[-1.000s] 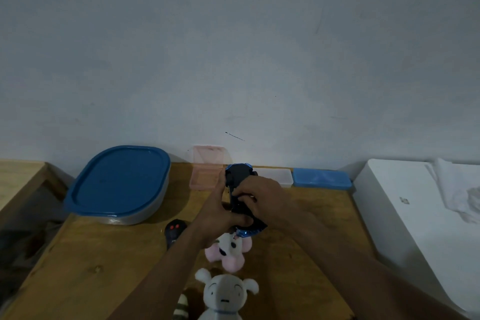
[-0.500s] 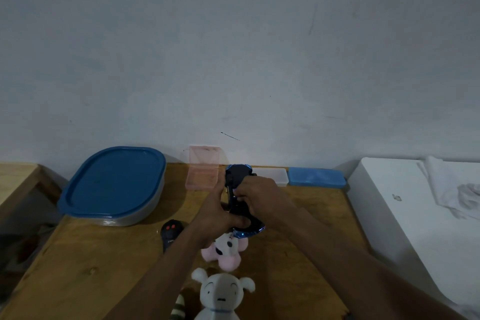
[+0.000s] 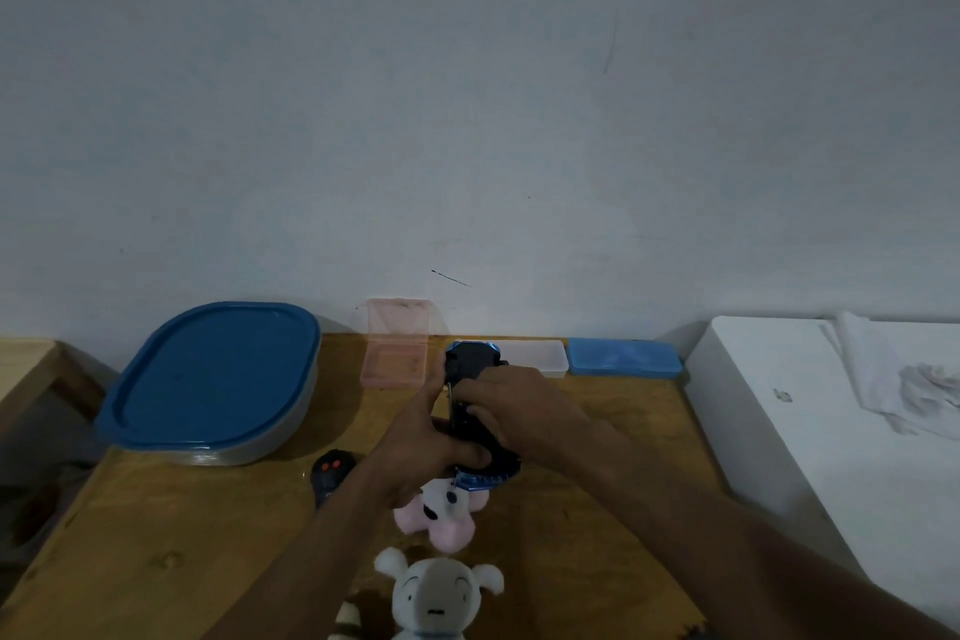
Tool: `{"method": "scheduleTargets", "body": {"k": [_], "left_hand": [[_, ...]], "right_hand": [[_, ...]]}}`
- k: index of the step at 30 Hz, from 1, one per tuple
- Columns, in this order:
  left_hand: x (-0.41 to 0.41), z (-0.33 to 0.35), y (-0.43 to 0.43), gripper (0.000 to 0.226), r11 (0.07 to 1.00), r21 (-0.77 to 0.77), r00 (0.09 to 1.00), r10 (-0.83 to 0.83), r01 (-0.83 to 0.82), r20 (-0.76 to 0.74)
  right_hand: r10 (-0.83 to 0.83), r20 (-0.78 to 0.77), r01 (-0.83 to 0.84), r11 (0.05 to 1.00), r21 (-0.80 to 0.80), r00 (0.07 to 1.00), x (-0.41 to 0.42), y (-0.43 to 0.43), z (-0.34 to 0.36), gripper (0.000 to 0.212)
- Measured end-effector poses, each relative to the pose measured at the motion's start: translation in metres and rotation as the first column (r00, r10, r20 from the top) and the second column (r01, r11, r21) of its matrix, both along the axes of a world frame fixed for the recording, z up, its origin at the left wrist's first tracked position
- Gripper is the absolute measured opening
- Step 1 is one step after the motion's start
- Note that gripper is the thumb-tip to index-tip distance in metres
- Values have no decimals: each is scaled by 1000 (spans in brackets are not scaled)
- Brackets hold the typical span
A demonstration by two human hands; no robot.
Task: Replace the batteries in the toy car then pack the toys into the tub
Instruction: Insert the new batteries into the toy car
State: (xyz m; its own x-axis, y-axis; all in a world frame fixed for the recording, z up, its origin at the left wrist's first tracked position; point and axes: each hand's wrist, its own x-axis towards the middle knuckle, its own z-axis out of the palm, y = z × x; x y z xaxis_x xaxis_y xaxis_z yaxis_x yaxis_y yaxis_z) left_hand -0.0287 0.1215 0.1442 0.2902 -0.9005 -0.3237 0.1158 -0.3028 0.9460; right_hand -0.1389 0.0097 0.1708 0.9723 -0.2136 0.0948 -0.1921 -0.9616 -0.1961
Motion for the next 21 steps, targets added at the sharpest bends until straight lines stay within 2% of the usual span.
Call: {"method": "scheduleTargets", "body": {"k": [3, 7, 14, 17, 21], "left_hand": [[4, 2, -1, 108, 999, -26, 1000, -24, 24, -15], [3, 8, -3, 110, 998, -42, 997, -52, 55, 59], [2, 9, -7, 105, 999, -28, 995, -34, 37, 92], [4, 6, -7, 102, 1000, -19, 998, 2, -1, 65], [15, -4, -4, 111, 999, -14, 999, 50, -50, -10]], "right_hand": [[67, -26, -69, 996, -60, 997, 0, -5, 0, 25], [120, -117, -130, 988, -83, 986, 3, -10, 4, 24], [-108, -61, 113, 990, 79, 992, 13, -11, 6, 16], [-178, -58, 185, 973, 139, 982, 19, -10, 2, 18], [-282, 33, 247, 884, 398, 959, 22, -12, -2, 21]]}}
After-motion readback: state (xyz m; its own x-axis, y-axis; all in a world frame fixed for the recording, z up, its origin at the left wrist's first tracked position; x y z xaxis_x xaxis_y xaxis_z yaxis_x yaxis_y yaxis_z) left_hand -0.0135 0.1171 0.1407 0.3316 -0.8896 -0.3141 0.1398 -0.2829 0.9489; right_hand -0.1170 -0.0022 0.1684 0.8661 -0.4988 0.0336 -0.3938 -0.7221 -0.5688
